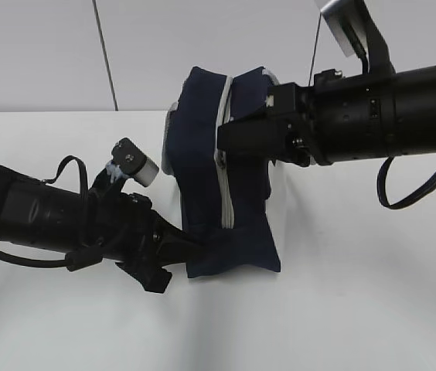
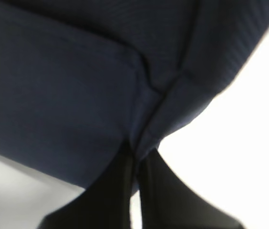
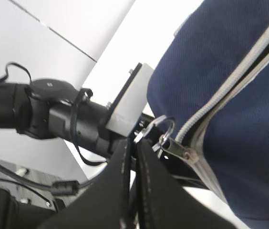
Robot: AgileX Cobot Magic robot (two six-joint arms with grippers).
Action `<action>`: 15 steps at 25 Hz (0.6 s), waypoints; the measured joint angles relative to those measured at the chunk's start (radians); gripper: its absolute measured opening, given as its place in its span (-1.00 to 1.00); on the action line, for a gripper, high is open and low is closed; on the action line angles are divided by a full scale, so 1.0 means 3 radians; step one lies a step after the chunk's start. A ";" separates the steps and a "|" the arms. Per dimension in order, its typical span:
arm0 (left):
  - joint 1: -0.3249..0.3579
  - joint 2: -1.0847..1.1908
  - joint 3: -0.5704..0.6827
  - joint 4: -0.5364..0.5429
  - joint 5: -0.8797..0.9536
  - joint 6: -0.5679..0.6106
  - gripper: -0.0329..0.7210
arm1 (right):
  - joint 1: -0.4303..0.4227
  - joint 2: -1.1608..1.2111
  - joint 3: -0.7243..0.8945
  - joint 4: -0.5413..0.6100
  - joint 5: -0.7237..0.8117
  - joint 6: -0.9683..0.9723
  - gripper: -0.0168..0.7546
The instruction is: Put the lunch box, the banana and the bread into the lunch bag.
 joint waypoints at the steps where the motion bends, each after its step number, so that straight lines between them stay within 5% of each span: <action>1: 0.0000 0.0000 0.0000 0.0000 0.0000 0.0000 -0.88 | 0.0000 0.0000 0.0000 0.0076 0.0000 0.0000 -1.00; 15: 0.0000 0.0000 0.0000 0.0000 0.0000 -0.0016 -0.88 | 0.0000 0.0000 -0.0024 0.0666 -0.0169 0.0000 -1.00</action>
